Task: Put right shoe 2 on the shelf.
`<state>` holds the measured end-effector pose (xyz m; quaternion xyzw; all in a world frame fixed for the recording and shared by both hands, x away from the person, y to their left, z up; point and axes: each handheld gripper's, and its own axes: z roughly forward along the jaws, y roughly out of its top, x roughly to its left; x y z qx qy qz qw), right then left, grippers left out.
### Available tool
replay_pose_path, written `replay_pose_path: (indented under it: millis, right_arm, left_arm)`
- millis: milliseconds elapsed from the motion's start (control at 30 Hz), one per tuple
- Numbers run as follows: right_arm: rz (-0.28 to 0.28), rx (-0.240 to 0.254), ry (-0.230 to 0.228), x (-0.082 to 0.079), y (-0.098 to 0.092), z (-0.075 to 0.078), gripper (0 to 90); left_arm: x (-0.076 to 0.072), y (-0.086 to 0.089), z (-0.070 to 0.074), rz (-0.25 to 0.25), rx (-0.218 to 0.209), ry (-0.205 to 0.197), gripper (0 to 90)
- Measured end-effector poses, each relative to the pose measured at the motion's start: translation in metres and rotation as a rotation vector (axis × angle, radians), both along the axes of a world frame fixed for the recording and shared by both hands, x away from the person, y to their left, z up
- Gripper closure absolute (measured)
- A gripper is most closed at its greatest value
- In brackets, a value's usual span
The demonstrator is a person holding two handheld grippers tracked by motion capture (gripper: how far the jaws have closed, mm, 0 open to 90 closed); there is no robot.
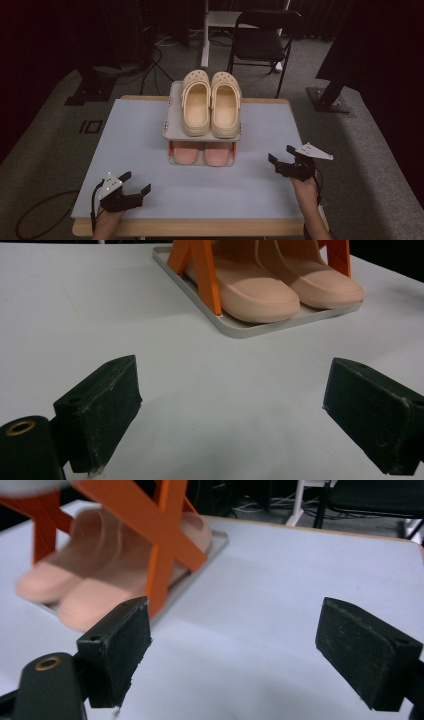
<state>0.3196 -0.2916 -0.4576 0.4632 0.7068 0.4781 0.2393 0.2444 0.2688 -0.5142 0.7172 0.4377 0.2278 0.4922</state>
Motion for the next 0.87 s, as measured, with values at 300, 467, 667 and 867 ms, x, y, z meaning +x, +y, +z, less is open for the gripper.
replay_pose_path:
  millis: [300, 467, 667, 867]
  right_arm:
    - [-0.012, -0.024, 0.026, -0.007, -0.005, -0.025, 13.9]
    - [-0.023, -0.046, 0.04, -0.008, -0.004, -0.038, 13.9]
    - [-0.039, -0.038, 0.061, -0.008, -0.008, -0.048, 14.0]
    - [-0.039, -0.025, 0.063, -0.007, -0.01, -0.05, 14.0]
  left_arm:
    - [0.0, -0.001, 0.0, -0.004, -0.002, -0.001, 7.9]
    - [0.0, 0.0, 0.0, -0.007, 0.005, -0.004, 7.9]
    - [-0.001, 0.0, 0.0, -0.006, 0.003, -0.006, 7.9]
    - [-0.002, 0.0, 0.001, -0.006, 0.006, -0.009, 7.9]
